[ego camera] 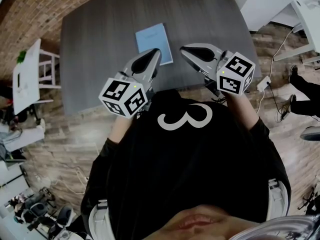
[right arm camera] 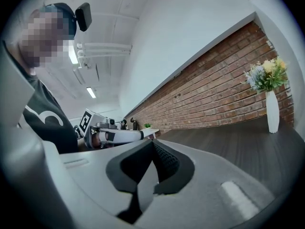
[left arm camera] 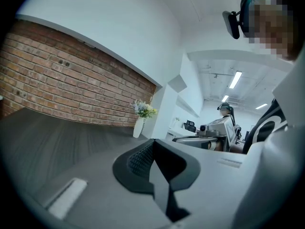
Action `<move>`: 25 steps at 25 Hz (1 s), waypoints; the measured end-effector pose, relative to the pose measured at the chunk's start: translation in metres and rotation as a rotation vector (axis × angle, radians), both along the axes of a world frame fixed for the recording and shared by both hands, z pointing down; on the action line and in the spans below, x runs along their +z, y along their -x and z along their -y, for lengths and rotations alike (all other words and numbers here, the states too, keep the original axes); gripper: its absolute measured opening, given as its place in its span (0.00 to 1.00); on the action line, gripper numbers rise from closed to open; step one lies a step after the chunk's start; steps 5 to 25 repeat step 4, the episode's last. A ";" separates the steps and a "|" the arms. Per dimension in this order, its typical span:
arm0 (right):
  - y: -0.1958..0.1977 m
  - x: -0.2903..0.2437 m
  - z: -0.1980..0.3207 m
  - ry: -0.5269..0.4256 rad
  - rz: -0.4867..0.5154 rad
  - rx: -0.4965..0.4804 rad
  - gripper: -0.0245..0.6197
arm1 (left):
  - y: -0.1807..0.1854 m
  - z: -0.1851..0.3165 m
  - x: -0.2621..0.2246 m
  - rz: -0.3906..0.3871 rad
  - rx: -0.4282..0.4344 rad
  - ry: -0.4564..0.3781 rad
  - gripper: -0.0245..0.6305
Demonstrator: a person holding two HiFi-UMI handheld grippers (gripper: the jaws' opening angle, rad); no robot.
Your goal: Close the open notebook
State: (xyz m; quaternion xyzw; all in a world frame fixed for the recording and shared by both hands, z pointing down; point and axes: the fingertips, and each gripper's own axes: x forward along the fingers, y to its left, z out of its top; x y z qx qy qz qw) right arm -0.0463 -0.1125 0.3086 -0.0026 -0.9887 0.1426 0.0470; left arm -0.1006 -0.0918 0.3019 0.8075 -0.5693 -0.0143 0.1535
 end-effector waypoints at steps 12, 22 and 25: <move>-0.001 0.001 -0.001 -0.002 0.005 -0.002 0.04 | -0.002 -0.002 0.002 0.005 -0.002 -0.001 0.06; -0.001 0.001 -0.001 -0.002 0.005 -0.002 0.04 | -0.002 -0.002 0.002 0.005 -0.002 -0.001 0.06; -0.001 0.001 -0.001 -0.002 0.005 -0.002 0.04 | -0.002 -0.002 0.002 0.005 -0.002 -0.001 0.06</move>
